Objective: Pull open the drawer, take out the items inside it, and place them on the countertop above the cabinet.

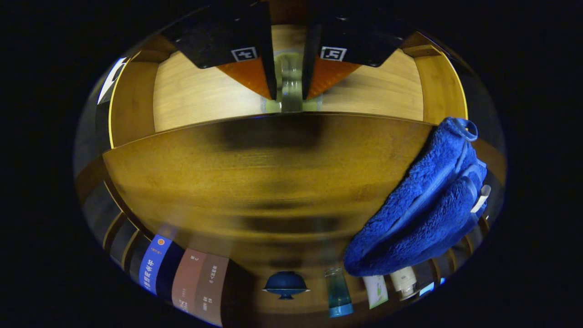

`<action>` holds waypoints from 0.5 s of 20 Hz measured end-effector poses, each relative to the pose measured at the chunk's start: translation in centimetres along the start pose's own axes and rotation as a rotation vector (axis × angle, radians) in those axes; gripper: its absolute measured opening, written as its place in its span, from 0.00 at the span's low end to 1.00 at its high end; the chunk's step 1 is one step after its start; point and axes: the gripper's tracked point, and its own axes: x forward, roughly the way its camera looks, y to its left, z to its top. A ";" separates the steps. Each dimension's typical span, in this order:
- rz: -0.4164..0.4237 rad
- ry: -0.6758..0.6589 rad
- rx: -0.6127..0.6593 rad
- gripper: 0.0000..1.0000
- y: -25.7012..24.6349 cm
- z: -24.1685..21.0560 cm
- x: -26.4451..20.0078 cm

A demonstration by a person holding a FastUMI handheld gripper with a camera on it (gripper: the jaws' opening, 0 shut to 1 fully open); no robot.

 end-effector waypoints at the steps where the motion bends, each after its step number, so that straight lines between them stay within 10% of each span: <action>1: 0.014 0.002 -0.006 0.22 0.3 -0.3 0.6; 10: 0.065 -0.101 0.015 0.22 0.3 -1.3 -3.3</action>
